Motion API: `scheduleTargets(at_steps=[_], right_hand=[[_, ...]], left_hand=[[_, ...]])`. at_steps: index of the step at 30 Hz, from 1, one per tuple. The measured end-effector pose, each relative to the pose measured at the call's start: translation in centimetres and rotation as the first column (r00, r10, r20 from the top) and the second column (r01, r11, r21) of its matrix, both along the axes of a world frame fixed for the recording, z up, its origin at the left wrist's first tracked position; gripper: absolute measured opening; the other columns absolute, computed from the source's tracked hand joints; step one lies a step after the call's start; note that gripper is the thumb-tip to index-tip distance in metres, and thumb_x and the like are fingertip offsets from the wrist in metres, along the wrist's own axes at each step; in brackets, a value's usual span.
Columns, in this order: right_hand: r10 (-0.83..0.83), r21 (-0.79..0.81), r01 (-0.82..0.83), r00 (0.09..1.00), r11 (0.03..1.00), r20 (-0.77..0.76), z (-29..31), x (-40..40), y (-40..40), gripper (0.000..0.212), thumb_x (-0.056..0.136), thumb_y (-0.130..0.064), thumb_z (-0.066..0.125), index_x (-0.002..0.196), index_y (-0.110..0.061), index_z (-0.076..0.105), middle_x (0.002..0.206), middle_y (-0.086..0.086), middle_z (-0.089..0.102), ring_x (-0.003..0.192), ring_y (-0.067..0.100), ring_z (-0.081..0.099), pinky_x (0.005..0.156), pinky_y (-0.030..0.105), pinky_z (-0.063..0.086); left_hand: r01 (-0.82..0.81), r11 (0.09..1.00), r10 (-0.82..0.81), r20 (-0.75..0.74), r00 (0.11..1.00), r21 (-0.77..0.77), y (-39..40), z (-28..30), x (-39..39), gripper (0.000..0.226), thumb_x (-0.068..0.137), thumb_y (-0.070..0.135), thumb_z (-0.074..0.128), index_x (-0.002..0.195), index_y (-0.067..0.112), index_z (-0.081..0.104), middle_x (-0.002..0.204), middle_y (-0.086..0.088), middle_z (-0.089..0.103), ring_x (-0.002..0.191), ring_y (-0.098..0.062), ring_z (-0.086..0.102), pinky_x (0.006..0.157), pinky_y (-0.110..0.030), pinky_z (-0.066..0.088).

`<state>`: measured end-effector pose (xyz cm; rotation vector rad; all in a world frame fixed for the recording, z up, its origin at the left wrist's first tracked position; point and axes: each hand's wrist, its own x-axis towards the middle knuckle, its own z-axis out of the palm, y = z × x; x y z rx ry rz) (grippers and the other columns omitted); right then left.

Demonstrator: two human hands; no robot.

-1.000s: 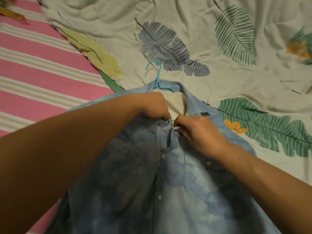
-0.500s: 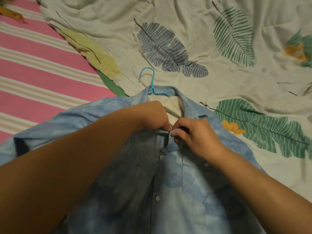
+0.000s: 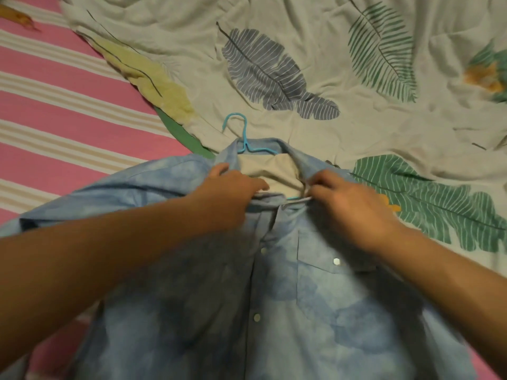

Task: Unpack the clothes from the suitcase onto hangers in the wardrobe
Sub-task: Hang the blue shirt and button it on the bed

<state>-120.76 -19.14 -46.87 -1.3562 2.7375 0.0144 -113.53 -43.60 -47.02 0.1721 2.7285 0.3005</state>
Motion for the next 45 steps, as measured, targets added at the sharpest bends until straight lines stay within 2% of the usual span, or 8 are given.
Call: scheduleTargets(at_steps=[8, 13, 17, 21, 27, 36, 41, 45], right_hand=[[0.251, -0.126, -0.259, 0.965, 0.958, -0.075, 2.4, -4.0, 0.2, 0.017, 0.096, -0.015, 0.059, 0.111, -0.015, 0.064, 0.121, 0.003, 0.067, 0.130, 0.034, 0.047, 0.110, 0.048, 0.036], [0.346, -0.298, -0.333, 0.938, 0.895, -0.009, 4.5, -1.9, -3.6, 0.026, 0.100, -0.029, 0.052, 0.119, -0.019, 0.067, 0.096, -0.002, 0.064, 0.089, 0.023, 0.054, 0.083, 0.035, 0.042], [0.189, -0.481, -0.079, 0.964, 0.873, 0.185, 3.8, 0.9, -5.7, 0.025, 0.099, -0.035, 0.048, 0.114, -0.021, 0.062, 0.095, 0.000, 0.065, 0.088, 0.022, 0.058, 0.078, 0.035, 0.045], [-0.017, -0.548, 0.124, 0.980, 0.827, 0.196, 3.2, 0.1, -5.4, 0.014, 0.092, -0.034, 0.059, 0.097, -0.021, 0.063, 0.085, -0.004, 0.068, 0.080, 0.021, 0.061, 0.072, 0.040, 0.049], [0.045, -0.530, 0.048, 0.986, 0.847, 0.162, 4.3, 0.0, -5.3, 0.014, 0.088, -0.034, 0.065, 0.092, -0.022, 0.068, 0.079, -0.006, 0.066, 0.074, 0.017, 0.060, 0.067, 0.031, 0.046], [0.101, -0.382, 0.013, 0.956, 0.924, 0.276, 4.7, 0.4, -4.9, 0.021, 0.091, -0.033, 0.063, 0.109, -0.025, 0.069, 0.092, -0.004, 0.069, 0.084, 0.018, 0.062, 0.074, 0.036, 0.049], [0.143, -0.147, -0.117, 0.974, 0.982, 0.177, 4.3, 2.4, -4.7, 0.026, 0.089, -0.039, 0.050, 0.074, -0.022, 0.062, 0.068, 0.006, 0.064, 0.066, 0.034, 0.059, 0.066, 0.043, 0.048], [0.107, -0.067, -0.099, 0.985, 0.993, 0.137, 3.1, 7.6, -3.1, 0.011, 0.075, -0.028, 0.062, 0.068, -0.024, 0.055, 0.063, -0.001, 0.059, 0.064, 0.028, 0.058, 0.062, 0.041, 0.044]], left_hand=[[-0.068, 0.994, 0.078, -0.117, 0.990, 0.090, -6.5, 2.5, -2.0, 0.050, 0.091, 0.060, 0.032, 0.084, 0.024, 0.065, 0.086, 0.002, 0.067, 0.092, -0.026, 0.061, 0.093, -0.040, 0.044], [-0.066, 0.937, 0.162, -0.259, 0.952, 0.344, -3.7, 5.3, -2.6, 0.024, 0.097, 0.039, 0.055, 0.080, 0.025, 0.065, 0.075, 0.008, 0.064, 0.075, -0.015, 0.057, 0.074, -0.029, 0.042], [-0.217, 0.823, 0.276, -0.034, 0.961, 0.525, -1.1, 5.9, -3.1, 0.023, 0.097, 0.025, 0.061, 0.076, 0.021, 0.067, 0.065, 0.013, 0.062, 0.063, 0.001, 0.054, 0.057, -0.008, 0.037], [-0.302, 0.747, 0.291, 0.118, 0.950, 0.592, -1.5, 5.8, -2.5, 0.026, 0.098, 0.030, 0.063, 0.080, 0.014, 0.071, 0.057, 0.014, 0.056, 0.051, 0.004, 0.045, 0.053, -0.014, 0.037], [-0.290, 0.699, 0.329, 0.067, 0.942, 0.653, -0.7, 5.4, -1.5, 0.019, 0.098, 0.025, 0.065, 0.079, 0.026, 0.072, 0.052, 0.022, 0.058, 0.051, 0.008, 0.050, 0.052, -0.010, 0.033], [-0.125, 0.877, 0.180, -0.075, 0.981, 0.465, 0.6, 5.9, -0.1, 0.017, 0.097, 0.021, 0.065, 0.080, 0.025, 0.065, 0.075, 0.009, 0.059, 0.070, -0.007, 0.052, 0.061, -0.019, 0.035], [-0.224, 0.788, 0.320, -0.072, 0.945, 0.574, 2.6, 3.0, 3.5, 0.018, 0.090, 0.028, 0.058, 0.073, 0.022, 0.061, 0.068, 0.006, 0.058, 0.068, 0.000, 0.056, 0.062, -0.013, 0.038], [-0.209, 0.799, 0.272, -0.029, 0.962, 0.564, 3.6, -0.1, 8.1, 0.031, 0.083, 0.043, 0.048, 0.080, 0.022, 0.071, 0.081, 0.001, 0.069, 0.079, -0.017, 0.065, 0.075, -0.038, 0.051]])
